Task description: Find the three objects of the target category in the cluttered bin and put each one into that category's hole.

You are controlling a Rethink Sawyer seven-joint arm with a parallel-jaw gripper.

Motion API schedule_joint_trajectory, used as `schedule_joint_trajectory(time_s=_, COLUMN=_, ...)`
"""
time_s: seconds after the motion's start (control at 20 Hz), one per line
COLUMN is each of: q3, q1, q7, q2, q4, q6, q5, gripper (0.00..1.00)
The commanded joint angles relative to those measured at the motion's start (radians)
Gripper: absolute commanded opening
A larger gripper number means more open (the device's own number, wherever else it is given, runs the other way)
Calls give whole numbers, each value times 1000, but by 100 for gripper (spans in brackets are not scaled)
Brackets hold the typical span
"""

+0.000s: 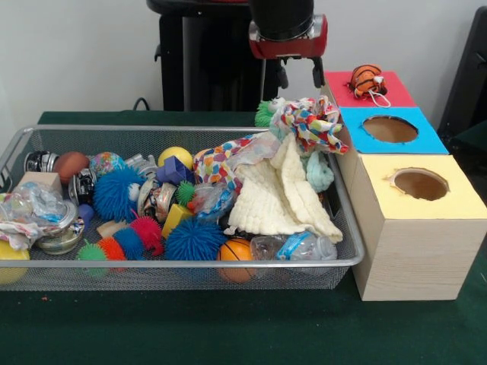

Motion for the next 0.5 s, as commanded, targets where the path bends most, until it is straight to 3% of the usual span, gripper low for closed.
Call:
schedule_joint_trajectory(time_s=0.05, q3=-41, q1=-9, q7=-34, q2=39, q4=-110, q6=-44, q5=-111, gripper=100)
schedule_joint_trajectory(time_s=0.5, q3=-24, q1=-29, q7=-15, q2=54, q4=-123, q6=-105, q5=-155, gripper=100)
